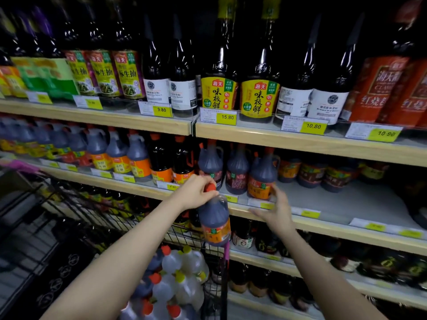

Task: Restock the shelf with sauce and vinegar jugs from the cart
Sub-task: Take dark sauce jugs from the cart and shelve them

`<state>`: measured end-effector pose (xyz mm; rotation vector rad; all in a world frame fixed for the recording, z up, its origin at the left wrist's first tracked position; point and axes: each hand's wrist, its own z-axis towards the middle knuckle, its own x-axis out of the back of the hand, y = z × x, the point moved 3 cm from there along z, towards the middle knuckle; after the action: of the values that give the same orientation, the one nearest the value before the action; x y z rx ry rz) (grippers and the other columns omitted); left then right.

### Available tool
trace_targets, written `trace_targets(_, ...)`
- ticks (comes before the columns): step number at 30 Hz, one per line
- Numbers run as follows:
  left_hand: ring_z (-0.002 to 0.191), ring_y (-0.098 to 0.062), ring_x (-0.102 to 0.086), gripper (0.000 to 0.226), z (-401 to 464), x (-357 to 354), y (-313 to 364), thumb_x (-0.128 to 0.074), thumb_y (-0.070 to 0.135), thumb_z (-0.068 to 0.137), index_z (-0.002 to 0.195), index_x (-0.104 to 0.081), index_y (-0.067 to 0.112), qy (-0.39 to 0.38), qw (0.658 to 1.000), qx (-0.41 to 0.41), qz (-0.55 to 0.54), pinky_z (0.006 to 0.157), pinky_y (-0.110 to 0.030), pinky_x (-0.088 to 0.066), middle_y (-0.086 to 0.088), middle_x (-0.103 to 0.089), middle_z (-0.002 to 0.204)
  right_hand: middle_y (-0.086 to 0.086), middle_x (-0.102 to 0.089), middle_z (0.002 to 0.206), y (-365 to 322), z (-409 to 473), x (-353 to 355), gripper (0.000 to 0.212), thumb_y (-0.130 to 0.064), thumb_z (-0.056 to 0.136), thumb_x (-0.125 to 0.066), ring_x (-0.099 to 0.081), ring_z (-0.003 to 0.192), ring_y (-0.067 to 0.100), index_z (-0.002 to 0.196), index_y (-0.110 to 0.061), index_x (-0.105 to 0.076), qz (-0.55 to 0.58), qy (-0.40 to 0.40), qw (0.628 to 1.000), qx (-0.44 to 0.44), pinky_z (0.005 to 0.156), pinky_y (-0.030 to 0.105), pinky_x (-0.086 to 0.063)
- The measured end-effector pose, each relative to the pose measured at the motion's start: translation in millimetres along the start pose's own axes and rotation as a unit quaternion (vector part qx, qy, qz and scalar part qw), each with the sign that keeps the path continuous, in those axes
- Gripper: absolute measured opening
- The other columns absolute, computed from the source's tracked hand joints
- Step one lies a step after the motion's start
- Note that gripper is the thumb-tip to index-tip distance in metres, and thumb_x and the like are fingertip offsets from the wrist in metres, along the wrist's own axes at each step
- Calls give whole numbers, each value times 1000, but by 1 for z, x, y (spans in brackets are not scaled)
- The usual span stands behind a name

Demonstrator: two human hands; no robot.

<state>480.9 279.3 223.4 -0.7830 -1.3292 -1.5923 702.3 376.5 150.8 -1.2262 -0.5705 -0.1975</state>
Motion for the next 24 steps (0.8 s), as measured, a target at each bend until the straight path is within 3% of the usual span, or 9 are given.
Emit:
trace_targets(2, 68, -10, -50, 17, 1, 4, 13, -64, 31, 85, 89, -64, 14, -10, 1000, -24, -7, 63, -24, -35, 4, -55, 72, 8, -38, 144, -5, -38, -21, 105, -32, 56, -88, -37, 132, 22, 142, -11, -31, -4, -107, 994, -17, 107, 35, -34)
trace_targets(5, 73, -12, -52, 18, -1, 6, 32, -65, 30, 84, 91, -65, 13, -16, 998, -57, -20, 65, -24, -35, 4, -55, 76, 6, -40, 144, -12, -72, -43, 107, -32, 54, -89, -38, 133, 22, 142, -11, -31, -1, -147, 988, -39, 106, 34, -35)
trace_targets(9, 72, -13, -56, 17, -6, 2, 55, -66, 30, 84, 91, -66, 14, -16, 995, -90, -50, 69, -27, -44, 4, -59, 76, 0, -53, 127, -23, -89, -58, 109, -40, 45, -90, -52, 116, 16, 136, -22, -33, 45, -57, 994, -79, 94, 35, -47)
trace_targets(11, 75, -11, -57, 17, -7, -4, 65, -65, 31, 83, 92, -66, 17, -24, 993, -101, -57, 70, -28, -46, 5, -61, 79, 1, -56, 123, -26, -95, -56, 104, -41, 48, -88, -56, 111, 21, 134, -24, -33, 24, 4, 994, -108, 87, 37, -50)
trace_targets(14, 84, -15, -62, 20, -4, -14, 76, -65, 36, 82, 94, -66, 20, -52, 991, -107, -62, 75, -33, -52, 1, -67, 89, 2, -58, 122, -21, -99, -45, 97, -45, 53, -84, -57, 110, 26, 134, -27, -34, -20, 33, 990, -133, 82, 36, -48)
trace_targets(16, 81, -17, -65, 18, 1, -14, 83, -63, 34, 85, 93, -66, 17, -58, 985, -94, -129, 75, -35, -55, -1, -70, 89, 0, -58, 122, -15, -97, -30, 97, -46, 52, -83, -57, 110, 26, 135, -30, -34, -32, 43, 992, -117, 81, 36, -48)
trace_targets(19, 78, -9, -66, 24, 16, -7, 78, -48, 32, 95, 93, -65, 14, 2, 966, -34, -255, 79, -32, -53, 2, -70, 86, -2, -59, 113, -6, -83, 3, 91, -39, 53, -86, -59, 104, 25, 129, -26, -38, -23, 61, 994, -90, 78, 33, -47)
trace_targets(21, 87, -14, -63, 27, 28, -13, 66, -42, 30, 98, 97, -63, 11, 31, 978, -20, -207, 82, -33, -46, -2, -68, 93, -4, -56, 104, -1, -68, 27, 84, -34, 53, -87, -59, 99, 24, 122, -23, -41, -18, 78, 994, -72, 74, 32, -47)
trace_targets(24, 104, -25, -58, 28, 42, -47, 51, -43, 25, 98, 108, -62, 7, -10, 993, 0, -114, 86, -29, -39, -10, -65, 109, -2, -57, 108, 1, -41, 56, 83, -33, 52, -88, -58, 99, 22, 119, -24, -40, 7, 106, 993, -47, 79, 37, -49)
